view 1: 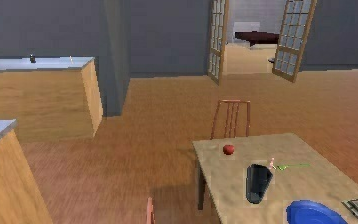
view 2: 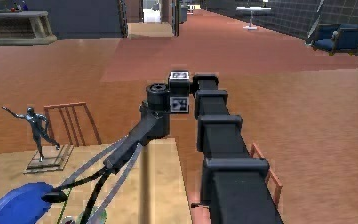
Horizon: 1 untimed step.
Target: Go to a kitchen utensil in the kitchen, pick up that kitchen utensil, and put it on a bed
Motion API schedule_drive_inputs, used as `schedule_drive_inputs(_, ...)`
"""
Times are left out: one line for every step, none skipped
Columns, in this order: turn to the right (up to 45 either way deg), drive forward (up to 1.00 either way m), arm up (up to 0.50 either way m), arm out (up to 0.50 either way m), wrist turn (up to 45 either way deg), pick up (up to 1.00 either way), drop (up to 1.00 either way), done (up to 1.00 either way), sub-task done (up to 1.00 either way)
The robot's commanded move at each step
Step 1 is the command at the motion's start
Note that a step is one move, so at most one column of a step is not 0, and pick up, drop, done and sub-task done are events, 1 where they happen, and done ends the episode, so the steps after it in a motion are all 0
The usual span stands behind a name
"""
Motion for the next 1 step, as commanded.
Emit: schedule_drive_inputs(0.0, 0.00, 0.00, -0.22, 0.0, 0.00, 0.00, 0.00, 0.00)
